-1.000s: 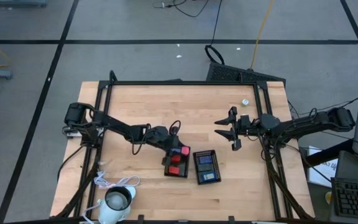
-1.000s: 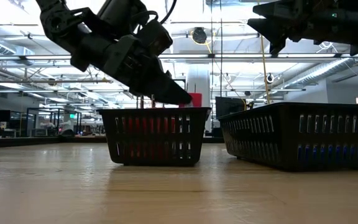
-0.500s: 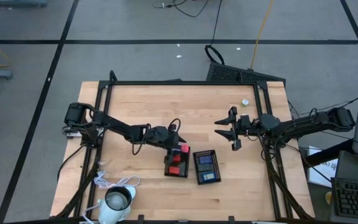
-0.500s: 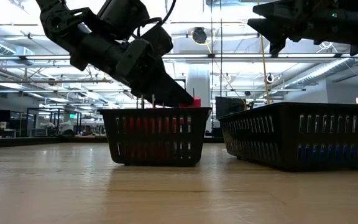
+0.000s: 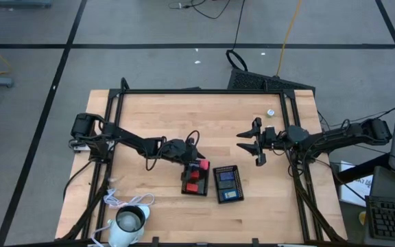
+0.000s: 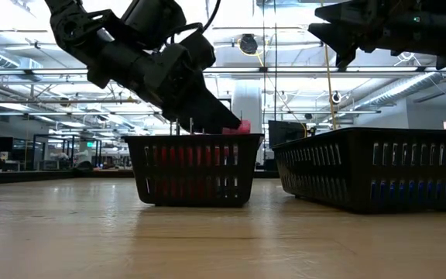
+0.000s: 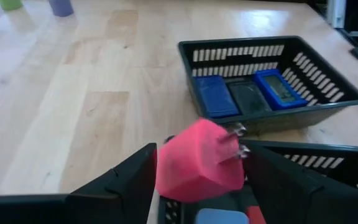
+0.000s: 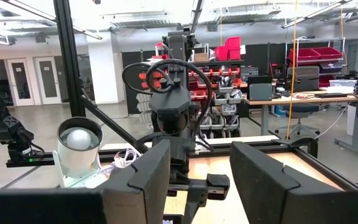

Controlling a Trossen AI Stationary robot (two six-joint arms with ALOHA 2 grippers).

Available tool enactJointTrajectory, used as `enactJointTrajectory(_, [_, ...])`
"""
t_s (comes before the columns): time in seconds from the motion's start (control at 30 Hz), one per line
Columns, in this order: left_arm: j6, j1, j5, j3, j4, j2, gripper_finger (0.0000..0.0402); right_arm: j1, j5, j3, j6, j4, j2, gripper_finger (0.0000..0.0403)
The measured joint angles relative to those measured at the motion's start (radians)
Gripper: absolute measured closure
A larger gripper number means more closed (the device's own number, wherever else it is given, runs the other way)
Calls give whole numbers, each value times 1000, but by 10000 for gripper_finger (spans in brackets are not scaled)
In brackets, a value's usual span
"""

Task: Pick & Place Office items
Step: Put the pink charger adapter into the left black basket, then put the violet charger adapter into the left black basket

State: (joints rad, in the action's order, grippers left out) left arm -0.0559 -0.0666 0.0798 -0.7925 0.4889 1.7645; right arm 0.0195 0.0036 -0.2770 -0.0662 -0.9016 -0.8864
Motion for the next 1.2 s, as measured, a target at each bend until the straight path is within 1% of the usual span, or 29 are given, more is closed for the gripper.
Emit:
enactJointTrajectory(0.1, [0,0,25,0,0,0,163,0,0,0,0,2,0,248])
enactJointTrajectory(0.47, [-2,0,25,0,-49,0,163,0,0,0,0,2,0,248])
enactJointTrajectory(0.67, [-2,0,24,0,-29,0,163,0,0,0,0,2,0,248])
enactJointTrajectory(0.8, [-1,0,24,-2,0,-18,163,0,0,0,0,4,0,248])
enactJointTrajectory(0.93, [3,0,23,-4,-8,-54,163,0,4,-1,0,26,0,248])
enactJointTrajectory(1.03, [1,3,18,-4,-9,-99,163,0,61,-1,-6,80,0,248])
enactJointTrajectory(1.2, [-1,9,-24,-4,-16,-199,163,-23,280,-1,-8,284,28,248])
